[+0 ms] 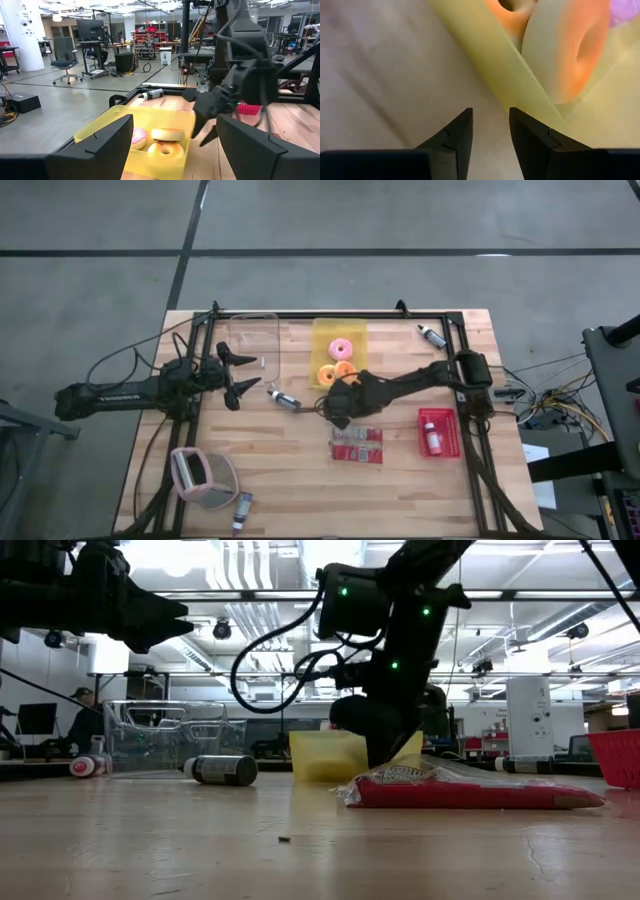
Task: Pick & Place Food Item
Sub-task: Adjust the yellow bin, then put the left black food coloring bottle into the red bin
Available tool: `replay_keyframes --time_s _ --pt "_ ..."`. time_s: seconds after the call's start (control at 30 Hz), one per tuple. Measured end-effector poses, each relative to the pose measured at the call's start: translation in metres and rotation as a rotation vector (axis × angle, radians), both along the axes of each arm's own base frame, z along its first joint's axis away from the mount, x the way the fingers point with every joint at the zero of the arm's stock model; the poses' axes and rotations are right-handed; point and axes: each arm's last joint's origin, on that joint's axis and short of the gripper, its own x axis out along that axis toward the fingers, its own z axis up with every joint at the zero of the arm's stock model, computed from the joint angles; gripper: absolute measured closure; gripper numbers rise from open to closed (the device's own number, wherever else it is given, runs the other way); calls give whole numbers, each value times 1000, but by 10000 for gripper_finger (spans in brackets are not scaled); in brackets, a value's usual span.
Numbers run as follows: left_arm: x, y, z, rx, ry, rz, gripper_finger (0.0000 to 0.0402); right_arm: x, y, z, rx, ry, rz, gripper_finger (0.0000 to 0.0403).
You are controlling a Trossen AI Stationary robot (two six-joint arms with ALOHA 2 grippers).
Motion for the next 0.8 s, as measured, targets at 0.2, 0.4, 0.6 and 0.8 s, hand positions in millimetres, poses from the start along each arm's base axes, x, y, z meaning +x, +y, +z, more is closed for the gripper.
replay_keyframes --time_s 0.2,0.4,0.6,0.8 --pt "0 0 0 0 0 0 112 1 -23 3 -67 -6 -48 278" --pt "0 0 0 0 0 0 112 6 -34 8 -42 -56 -28 279" --pt "0 0 0 0 0 1 110 7 -12 31 83 -153 56 280" --pt "0 0 0 -1 6 2 112 9 41 54 -167 -355 123 280"
